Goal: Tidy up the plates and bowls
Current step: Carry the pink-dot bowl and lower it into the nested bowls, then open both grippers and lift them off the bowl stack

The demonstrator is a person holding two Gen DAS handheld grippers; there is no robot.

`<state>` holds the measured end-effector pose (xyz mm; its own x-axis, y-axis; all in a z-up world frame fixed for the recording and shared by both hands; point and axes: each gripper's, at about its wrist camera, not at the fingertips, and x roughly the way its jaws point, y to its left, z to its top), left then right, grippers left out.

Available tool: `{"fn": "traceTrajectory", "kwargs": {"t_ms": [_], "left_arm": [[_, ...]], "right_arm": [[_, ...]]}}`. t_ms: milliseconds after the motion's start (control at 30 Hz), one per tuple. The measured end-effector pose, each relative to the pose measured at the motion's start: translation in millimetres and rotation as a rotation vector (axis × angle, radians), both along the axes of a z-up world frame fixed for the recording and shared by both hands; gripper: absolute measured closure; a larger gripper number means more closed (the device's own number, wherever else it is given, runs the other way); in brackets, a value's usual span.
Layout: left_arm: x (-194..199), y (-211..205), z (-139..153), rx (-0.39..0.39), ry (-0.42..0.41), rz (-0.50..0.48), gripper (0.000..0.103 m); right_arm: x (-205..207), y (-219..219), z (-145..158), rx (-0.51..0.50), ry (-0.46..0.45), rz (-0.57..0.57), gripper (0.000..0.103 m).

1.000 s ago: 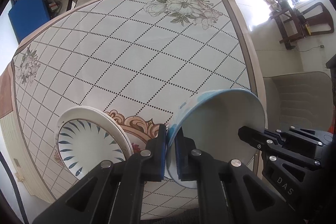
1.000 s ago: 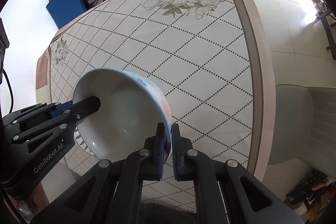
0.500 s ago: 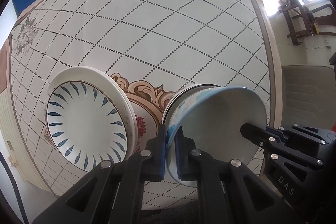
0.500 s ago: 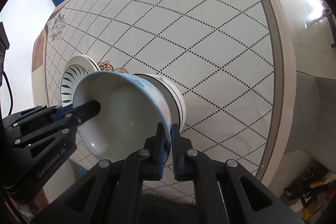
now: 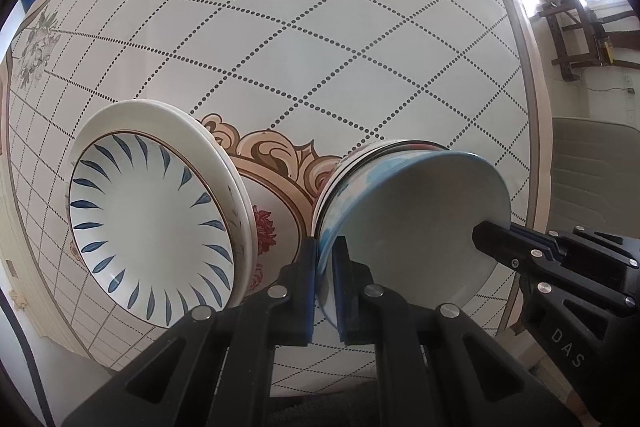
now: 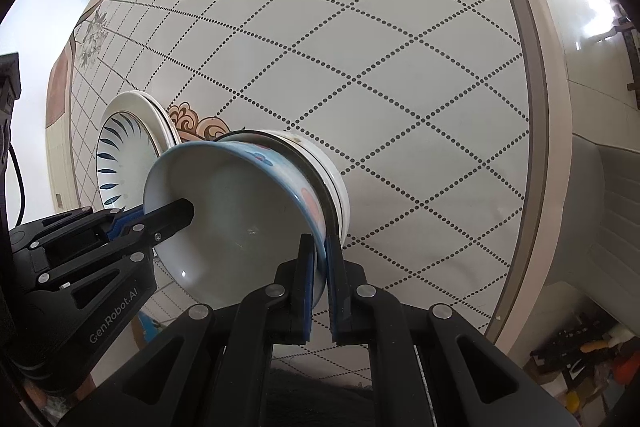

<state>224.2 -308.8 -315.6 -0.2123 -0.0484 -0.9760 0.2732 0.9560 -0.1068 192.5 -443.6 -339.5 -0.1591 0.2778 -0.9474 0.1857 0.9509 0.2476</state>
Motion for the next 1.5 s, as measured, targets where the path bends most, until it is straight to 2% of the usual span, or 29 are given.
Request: {"fn": "traceTrajectory", "kwargs": {"t_ms": [467, 600, 733, 800, 867, 900, 933, 1000, 1033, 1067, 1133, 1200, 1267, 1500], "left_arm": [[-5, 6, 1, 0.003, 0.006, 0.008, 0.096], [-12, 4, 13, 0.016, -0.040, 0.011, 0.095], [-23, 8, 36, 0.045, -0.126, 0.006, 0.094], [-29, 11, 50, 0.049, -0.172, 0.005, 0.085], [-36, 16, 65, 0.040, -0.212, 0.009, 0.076], [-40, 17, 71, 0.035, -0.229, 0.005, 0.074], [-43, 18, 78, 0.035, -0.246, 0.000, 0.073], [-50, 19, 90, 0.030, -0.277, -0.004, 0.061], [-52, 18, 95, 0.029, -0.292, -0.003, 0.056], [-55, 20, 101, 0.025, -0.305, -0.001, 0.041], [-61, 21, 113, 0.033, -0.341, 0.001, 0.024], [-68, 22, 124, 0.032, -0.371, 0.001, 0.016], [-74, 25, 136, 0.026, -0.405, 0.008, 0.012], [-99, 32, 171, 0.008, -0.485, 0.032, 0.012]], "right_arm": [[0, -1, -3, -0.024, 0.028, 0.006, 0.094], [-4, 4, 6, -0.063, -0.002, 0.040, 0.093], [-13, 10, 23, -0.138, -0.056, 0.081, 0.092], [-19, 13, 35, -0.180, -0.093, 0.096, 0.090], [-27, 13, 48, -0.199, -0.126, 0.097, 0.081], [-31, 13, 54, -0.197, -0.141, 0.088, 0.066], [-35, 12, 61, -0.192, -0.158, 0.081, 0.044], [-45, 11, 76, -0.190, -0.199, 0.071, 0.026], [-50, 11, 83, -0.197, -0.215, 0.068, 0.025], [-54, 10, 90, -0.204, -0.230, 0.064, 0.025], [-64, 10, 105, -0.215, -0.258, 0.051, 0.019], [-74, 9, 121, -0.225, -0.297, 0.036, 0.011], [-83, 8, 138, -0.239, -0.334, 0.023, 0.010], [-111, 6, 187, -0.259, -0.430, -0.015, 0.009]]}}
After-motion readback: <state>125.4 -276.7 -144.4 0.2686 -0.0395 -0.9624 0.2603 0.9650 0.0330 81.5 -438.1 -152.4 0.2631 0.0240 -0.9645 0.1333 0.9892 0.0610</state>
